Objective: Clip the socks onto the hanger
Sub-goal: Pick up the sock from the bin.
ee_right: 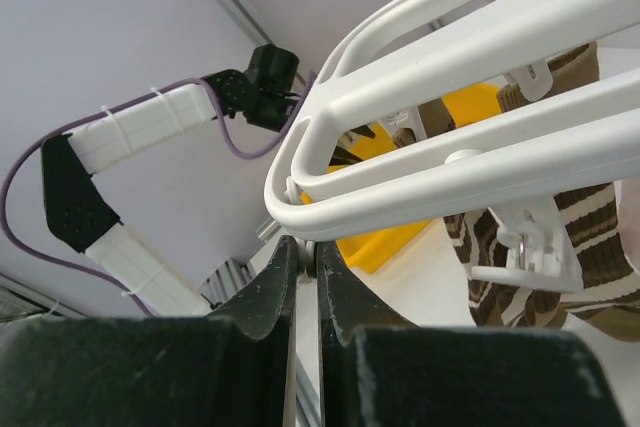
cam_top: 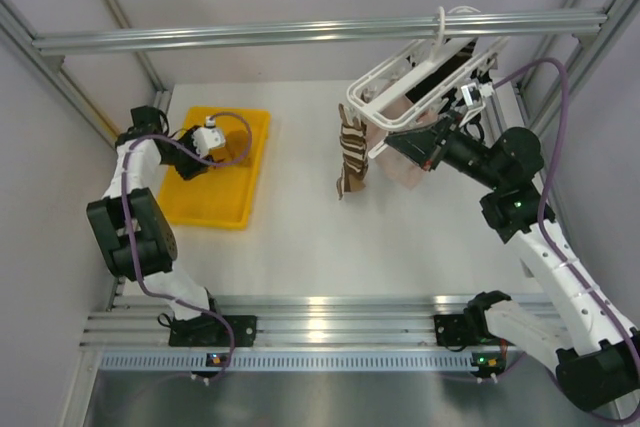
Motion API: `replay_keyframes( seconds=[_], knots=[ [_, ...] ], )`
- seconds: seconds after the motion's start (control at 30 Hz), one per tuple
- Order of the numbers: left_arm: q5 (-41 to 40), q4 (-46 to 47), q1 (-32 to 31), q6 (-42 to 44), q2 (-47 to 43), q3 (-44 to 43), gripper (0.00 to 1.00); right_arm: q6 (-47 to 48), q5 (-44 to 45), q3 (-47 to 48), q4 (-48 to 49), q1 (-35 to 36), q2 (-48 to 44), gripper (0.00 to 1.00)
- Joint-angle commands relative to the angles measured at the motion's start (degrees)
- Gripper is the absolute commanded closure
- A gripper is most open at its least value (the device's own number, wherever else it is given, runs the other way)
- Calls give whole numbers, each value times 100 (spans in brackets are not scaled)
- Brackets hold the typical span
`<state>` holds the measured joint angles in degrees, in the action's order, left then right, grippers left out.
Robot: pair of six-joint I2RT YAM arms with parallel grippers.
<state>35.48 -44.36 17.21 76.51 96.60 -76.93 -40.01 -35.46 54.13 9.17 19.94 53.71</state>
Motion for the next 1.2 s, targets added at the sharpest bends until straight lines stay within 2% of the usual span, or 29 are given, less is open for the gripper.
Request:
replay_keyframes(
  seconds=[0.0,0.23,0.43,0.53,0.67,0.77,0.9,1.07,1.17],
  knots=[
    [328,428,10,2330,394,-50,43,134,-250,335,15,-52,34,100],
    [186,366,19,4132,1335,-437,44,142,-259,405,-20,-52,166,100],
    [459,805,10,4311,1696,-525,44,195,-215,458,-161,-61,201,100],
    [538,911,1,4311,1652,-394,52,230,-189,458,-205,-61,201,100],
    [775,1385,-25,4065,1380,80,71,213,-172,449,-205,-61,218,100],
    [627,1639,-130,4197,1309,248,79,204,-163,484,-205,-61,262,100],
    [469,1607,-253,3951,1318,240,97,230,-163,528,-205,-61,280,100],
    [319,1053,-253,3732,837,291,100,248,-163,529,-187,-52,263,100],
    [-232,973,-341,3013,214,712,100,230,-189,537,-170,-61,236,100]
  ],
)
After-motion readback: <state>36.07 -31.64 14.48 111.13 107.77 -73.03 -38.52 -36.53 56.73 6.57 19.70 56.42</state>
